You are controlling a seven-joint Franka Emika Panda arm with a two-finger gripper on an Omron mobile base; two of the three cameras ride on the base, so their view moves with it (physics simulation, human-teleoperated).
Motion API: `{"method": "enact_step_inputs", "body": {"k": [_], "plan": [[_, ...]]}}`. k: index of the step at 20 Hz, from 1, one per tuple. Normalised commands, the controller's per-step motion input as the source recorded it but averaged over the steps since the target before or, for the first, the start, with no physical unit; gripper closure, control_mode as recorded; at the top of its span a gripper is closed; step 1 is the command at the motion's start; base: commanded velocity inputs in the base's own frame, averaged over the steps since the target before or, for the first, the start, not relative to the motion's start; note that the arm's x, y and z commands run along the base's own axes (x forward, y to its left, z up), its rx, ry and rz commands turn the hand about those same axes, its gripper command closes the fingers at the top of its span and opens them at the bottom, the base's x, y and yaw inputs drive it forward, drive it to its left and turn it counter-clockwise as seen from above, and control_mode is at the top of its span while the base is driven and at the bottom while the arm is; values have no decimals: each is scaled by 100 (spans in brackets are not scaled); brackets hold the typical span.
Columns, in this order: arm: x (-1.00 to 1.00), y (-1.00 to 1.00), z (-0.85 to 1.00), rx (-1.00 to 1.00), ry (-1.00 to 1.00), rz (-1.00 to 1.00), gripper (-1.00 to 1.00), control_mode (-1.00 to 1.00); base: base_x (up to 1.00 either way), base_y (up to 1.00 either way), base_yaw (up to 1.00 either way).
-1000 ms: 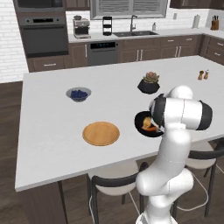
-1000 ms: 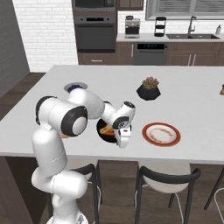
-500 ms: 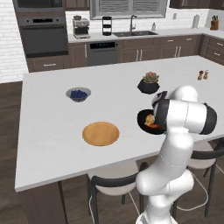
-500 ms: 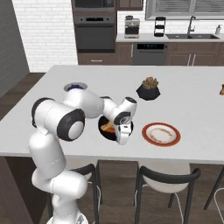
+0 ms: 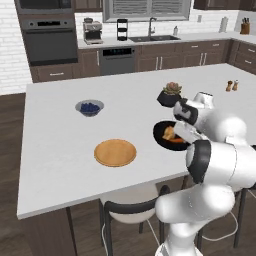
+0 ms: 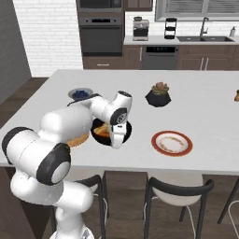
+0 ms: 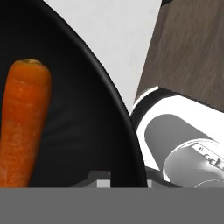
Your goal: Pick the chicken drumstick and carrot from their plates and place them in the bowl. Then put the bowl in the fridge.
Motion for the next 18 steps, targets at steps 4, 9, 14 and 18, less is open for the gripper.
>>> {"method": "enact_step_inputs", "body": {"k": [4,9,14,18], "plan": [[-79,42,68,-8,-1,0,100,-100,0,0,0],[-74,10,60,-1,-2,0,100,-100,0,0,0],[-62,16,65,-1,0,0,100,-100,0,0,0],[-40,6,23,-2,-1,0,100,100,-50,0,0]]}}
